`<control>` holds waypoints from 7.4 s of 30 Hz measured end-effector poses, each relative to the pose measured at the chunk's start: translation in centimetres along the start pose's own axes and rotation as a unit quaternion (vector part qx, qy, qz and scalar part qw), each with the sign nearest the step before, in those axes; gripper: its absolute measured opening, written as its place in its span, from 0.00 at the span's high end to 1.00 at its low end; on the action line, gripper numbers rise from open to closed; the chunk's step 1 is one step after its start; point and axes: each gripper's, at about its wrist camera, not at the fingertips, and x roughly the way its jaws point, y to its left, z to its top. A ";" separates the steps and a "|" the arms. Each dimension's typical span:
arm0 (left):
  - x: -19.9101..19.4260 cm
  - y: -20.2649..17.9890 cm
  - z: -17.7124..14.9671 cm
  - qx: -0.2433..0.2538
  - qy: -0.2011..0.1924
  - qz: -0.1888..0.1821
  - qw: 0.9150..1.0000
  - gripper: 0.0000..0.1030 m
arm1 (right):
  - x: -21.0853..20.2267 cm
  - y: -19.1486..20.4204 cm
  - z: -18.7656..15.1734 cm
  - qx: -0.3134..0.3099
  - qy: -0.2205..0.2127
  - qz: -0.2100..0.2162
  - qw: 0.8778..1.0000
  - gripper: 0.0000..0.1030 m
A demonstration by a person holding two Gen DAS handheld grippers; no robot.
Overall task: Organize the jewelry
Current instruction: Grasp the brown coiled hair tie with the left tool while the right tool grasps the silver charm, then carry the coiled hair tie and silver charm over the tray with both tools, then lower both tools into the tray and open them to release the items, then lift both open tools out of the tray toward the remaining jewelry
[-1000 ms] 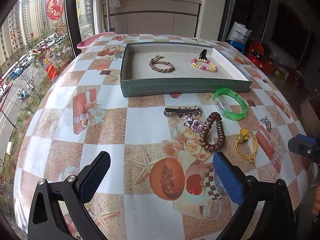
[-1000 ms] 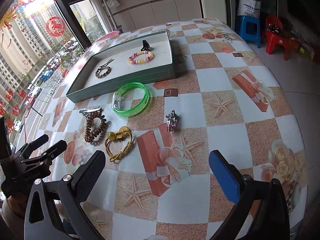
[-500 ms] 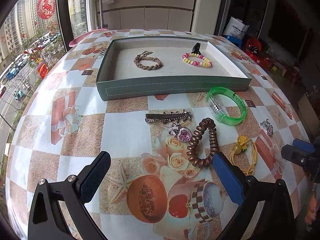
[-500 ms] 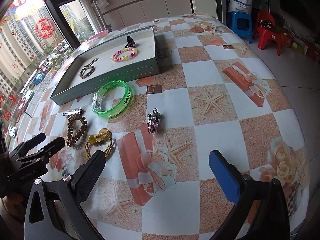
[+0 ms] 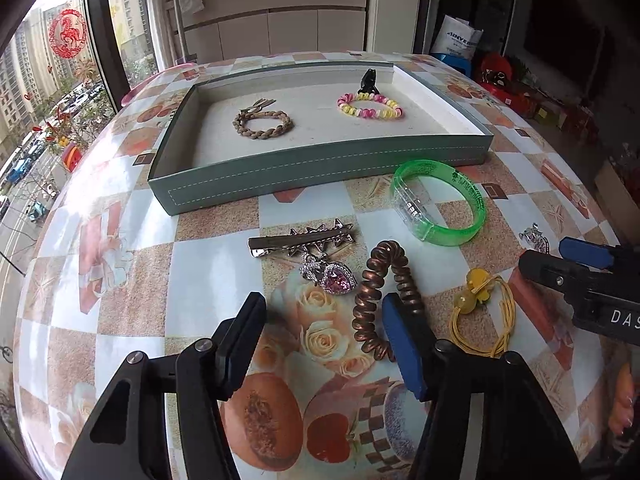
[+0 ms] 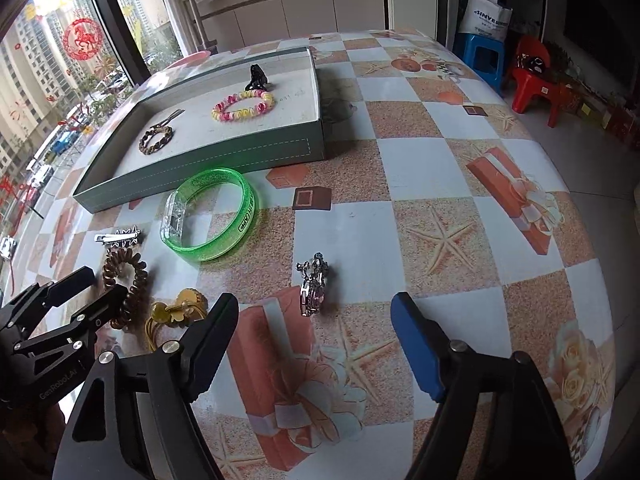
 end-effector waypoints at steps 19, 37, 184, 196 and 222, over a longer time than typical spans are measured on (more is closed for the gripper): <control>-1.4 -0.5 -1.0 -0.001 -0.012 -0.031 0.999 0.77 | 0.1 1.8 -0.1 -0.050 -0.012 -0.030 0.998 0.86; -5.1 1.9 -0.9 -0.020 -0.052 -0.046 0.997 0.77 | -2.6 -1.8 -0.8 0.030 -0.015 0.055 0.998 0.92; -4.8 7.0 -0.8 -0.067 -0.056 0.032 0.996 0.00 | -6.5 4.1 1.6 -0.027 -0.047 0.089 0.995 0.00; -2.7 6.7 -2.3 -0.072 -0.019 0.002 0.997 0.00 | -4.3 4.6 -1.6 -0.063 -0.010 0.068 0.996 0.00; 1.3 3.8 2.7 0.053 -0.024 0.016 0.998 0.15 | -0.6 4.9 -1.9 -0.072 0.017 0.046 0.996 0.27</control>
